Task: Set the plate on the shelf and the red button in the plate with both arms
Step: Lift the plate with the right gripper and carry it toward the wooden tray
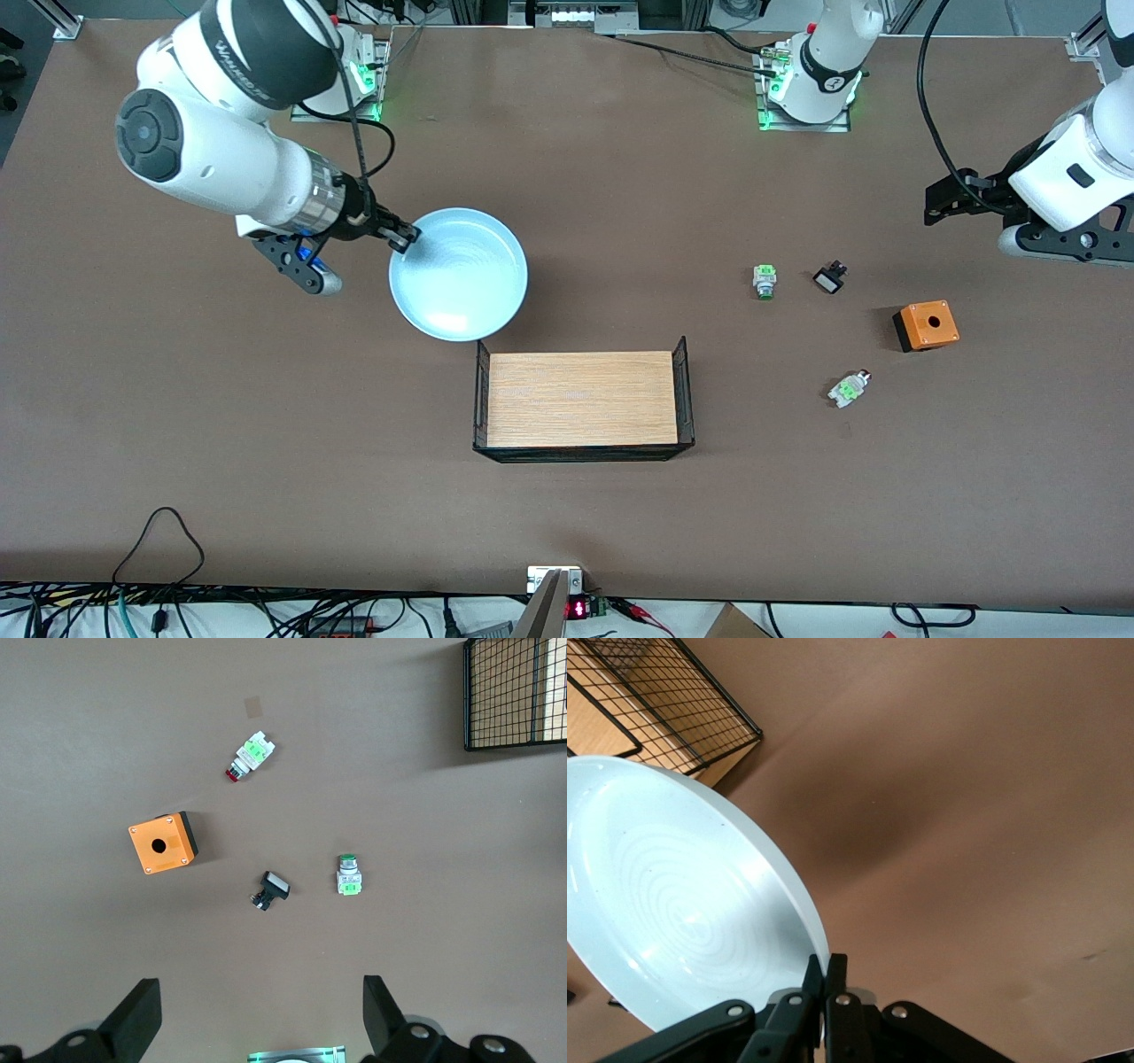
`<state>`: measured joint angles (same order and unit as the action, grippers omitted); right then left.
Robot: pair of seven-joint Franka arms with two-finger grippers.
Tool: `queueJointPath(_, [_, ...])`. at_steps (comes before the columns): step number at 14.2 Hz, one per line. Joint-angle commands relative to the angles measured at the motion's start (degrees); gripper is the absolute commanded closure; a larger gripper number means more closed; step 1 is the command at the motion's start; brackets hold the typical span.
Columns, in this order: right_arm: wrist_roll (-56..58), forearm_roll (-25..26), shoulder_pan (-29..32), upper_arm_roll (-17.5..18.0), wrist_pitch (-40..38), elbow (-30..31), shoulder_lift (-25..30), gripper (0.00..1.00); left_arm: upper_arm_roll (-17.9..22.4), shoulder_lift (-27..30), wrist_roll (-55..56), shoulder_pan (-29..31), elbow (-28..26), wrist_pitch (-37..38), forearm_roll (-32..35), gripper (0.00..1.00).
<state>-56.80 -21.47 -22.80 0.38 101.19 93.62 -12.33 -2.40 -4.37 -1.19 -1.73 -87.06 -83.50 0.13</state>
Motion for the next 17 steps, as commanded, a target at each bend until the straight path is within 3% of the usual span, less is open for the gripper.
queueJointPath(1, [-5.58,-0.95,-2.24,-0.56,0.93,-5.54,-3.83,1.0,-0.15,-0.73,0.4,-0.03,1.71,1.14,0.49,0.0])
queueJointPath(17, [-16.76,-0.95,-7.52,-0.56,20.08,-8.81,-12.54,1.0,-0.15,-0.73,0.4,0.06,1.71,1.14,0.4,0.0])
